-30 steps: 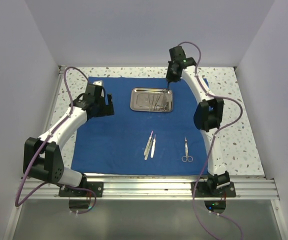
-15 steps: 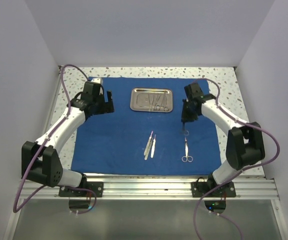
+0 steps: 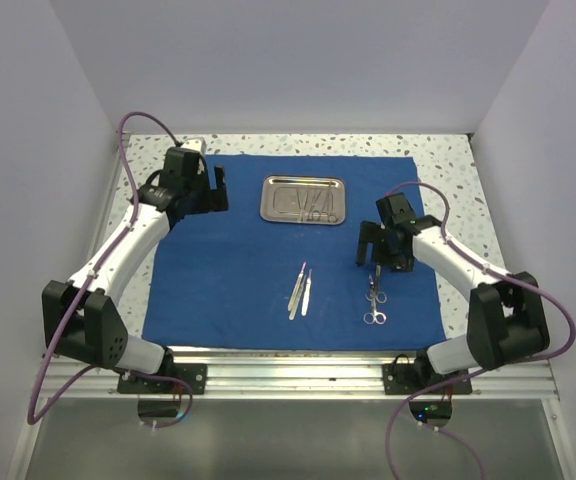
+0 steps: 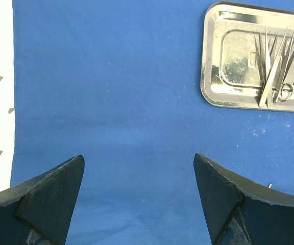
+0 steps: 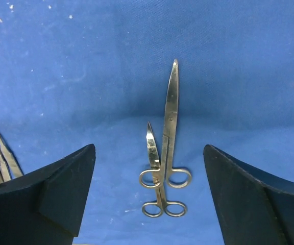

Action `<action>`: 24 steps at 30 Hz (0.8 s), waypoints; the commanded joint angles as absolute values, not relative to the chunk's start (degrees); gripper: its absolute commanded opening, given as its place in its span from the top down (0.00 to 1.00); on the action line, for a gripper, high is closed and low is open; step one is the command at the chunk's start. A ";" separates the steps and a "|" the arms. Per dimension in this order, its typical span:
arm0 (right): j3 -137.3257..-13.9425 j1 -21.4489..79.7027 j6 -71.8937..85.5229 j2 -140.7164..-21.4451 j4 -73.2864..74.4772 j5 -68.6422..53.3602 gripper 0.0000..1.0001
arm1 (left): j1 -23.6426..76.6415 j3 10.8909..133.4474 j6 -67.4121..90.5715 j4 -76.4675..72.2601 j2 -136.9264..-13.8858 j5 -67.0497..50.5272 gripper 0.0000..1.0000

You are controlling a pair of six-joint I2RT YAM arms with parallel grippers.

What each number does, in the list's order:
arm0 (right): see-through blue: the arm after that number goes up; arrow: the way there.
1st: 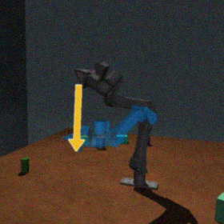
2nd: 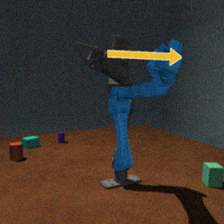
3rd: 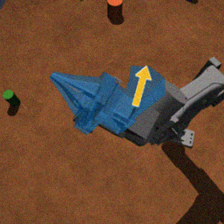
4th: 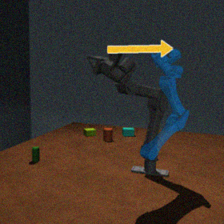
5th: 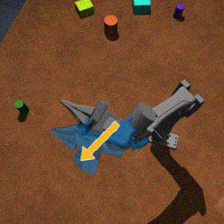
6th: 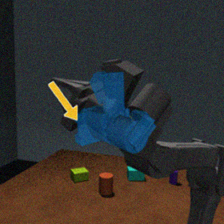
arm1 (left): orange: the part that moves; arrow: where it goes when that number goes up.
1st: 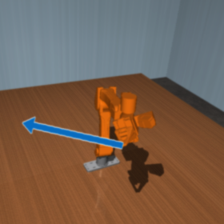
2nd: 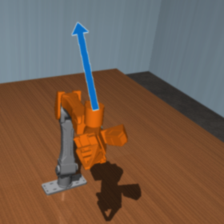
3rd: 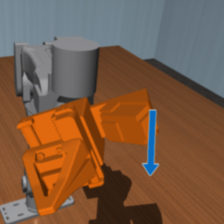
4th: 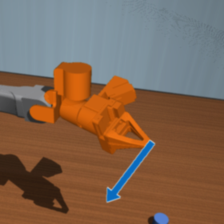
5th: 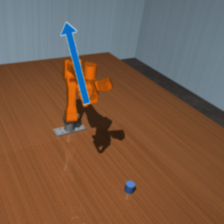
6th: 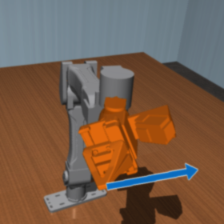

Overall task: Open and lay out the surgical kit
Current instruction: Place the medical item in the surgical kit, then pick up the medical item from the container.

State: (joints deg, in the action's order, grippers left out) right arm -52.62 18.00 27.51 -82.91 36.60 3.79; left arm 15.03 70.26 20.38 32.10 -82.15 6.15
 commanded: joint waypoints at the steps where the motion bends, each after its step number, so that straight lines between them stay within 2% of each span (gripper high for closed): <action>1: -55.36 18.19 27.78 -79.37 38.14 6.24 0.08 | 14.59 72.16 18.90 32.87 -81.83 5.89 0.09; 5: -63.87 18.19 27.07 -81.11 38.15 6.33 0.08 | 14.59 70.49 19.33 32.08 -81.21 5.71 0.09; 13: -94.54 18.19 26.63 -106.76 38.67 3.95 0.12 | 14.59 68.91 20.39 31.82 -80.86 4.75 0.09; 20: -126.77 18.28 25.84 -131.29 48.50 4.75 0.19 | 14.59 65.75 20.57 31.99 -78.66 3.96 0.09; 24: -135.16 18.28 26.72 -138.33 49.83 4.22 0.26 | 14.59 63.46 21.53 31.38 -77.87 3.34 0.09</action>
State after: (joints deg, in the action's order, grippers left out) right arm -128.75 18.02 26.57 -136.16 44.88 4.82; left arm 15.03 64.86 20.49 32.29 -80.16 4.56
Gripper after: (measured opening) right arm 0.753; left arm 0.910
